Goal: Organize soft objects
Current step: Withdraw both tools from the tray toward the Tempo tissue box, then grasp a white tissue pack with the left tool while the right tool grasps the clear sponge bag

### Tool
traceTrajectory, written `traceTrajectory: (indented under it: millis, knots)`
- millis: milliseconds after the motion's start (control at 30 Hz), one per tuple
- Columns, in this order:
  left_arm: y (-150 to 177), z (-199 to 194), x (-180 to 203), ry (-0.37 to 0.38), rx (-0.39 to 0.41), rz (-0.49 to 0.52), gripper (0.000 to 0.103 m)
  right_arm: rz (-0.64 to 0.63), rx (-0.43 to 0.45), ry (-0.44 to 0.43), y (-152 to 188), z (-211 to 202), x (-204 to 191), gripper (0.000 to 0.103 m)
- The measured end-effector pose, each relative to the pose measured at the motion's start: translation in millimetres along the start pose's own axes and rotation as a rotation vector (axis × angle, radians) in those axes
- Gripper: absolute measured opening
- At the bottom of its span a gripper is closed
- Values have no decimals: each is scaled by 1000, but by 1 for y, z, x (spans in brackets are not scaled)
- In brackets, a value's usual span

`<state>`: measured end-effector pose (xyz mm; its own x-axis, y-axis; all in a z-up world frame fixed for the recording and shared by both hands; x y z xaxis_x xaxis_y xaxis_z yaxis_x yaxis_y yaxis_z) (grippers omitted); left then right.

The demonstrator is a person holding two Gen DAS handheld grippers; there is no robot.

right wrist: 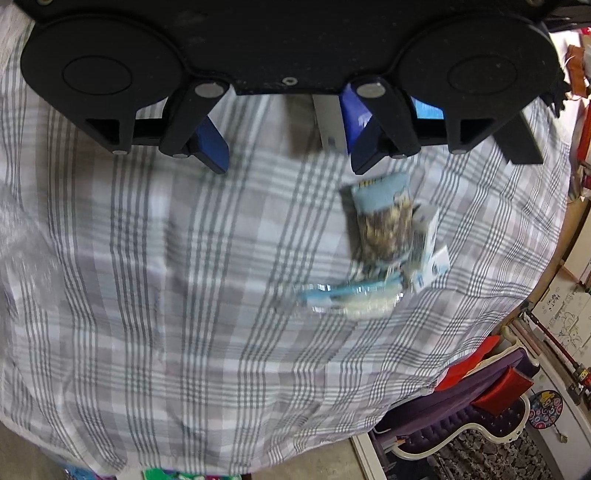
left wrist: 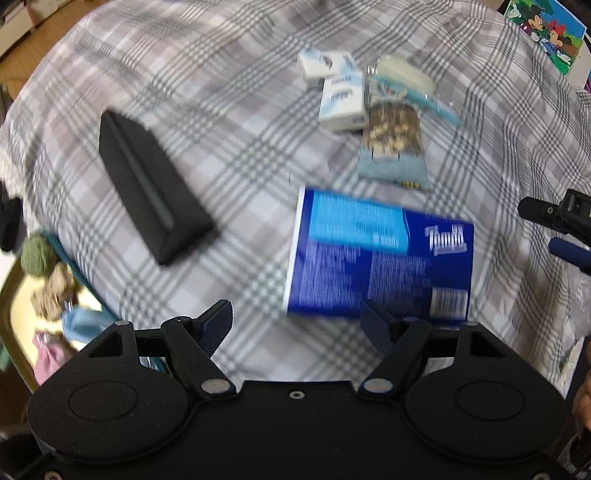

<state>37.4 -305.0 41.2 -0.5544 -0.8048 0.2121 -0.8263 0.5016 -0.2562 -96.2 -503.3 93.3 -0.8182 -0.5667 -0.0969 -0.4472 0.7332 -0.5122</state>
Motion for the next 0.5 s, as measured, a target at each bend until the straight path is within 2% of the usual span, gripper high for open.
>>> traceTrajectory:
  millis: [233,333,500]
  knots:
    - [-50,13,4,-73,67,63,73,-52,-1,21,-43,30,-21,78]
    - [-70,22,10,-75,95,90,80,-80,-4,21,-57,45,-30,78]
    - [-100,44,18,-50,98,81,80,-103,-34,-1,-78,72,-42,79]
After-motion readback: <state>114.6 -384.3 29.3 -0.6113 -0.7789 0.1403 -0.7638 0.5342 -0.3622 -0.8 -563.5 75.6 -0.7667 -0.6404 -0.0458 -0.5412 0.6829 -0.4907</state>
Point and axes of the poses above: each gripper's, at about its wrist camera, not at the fingertips, and z roughly the way its jaws point, x to its right, y to its underside, the point moved 4 cm from there along z, roughly the way its jaws point, and after that the axes turned 4 degrees about y, right-handed, at the moved point
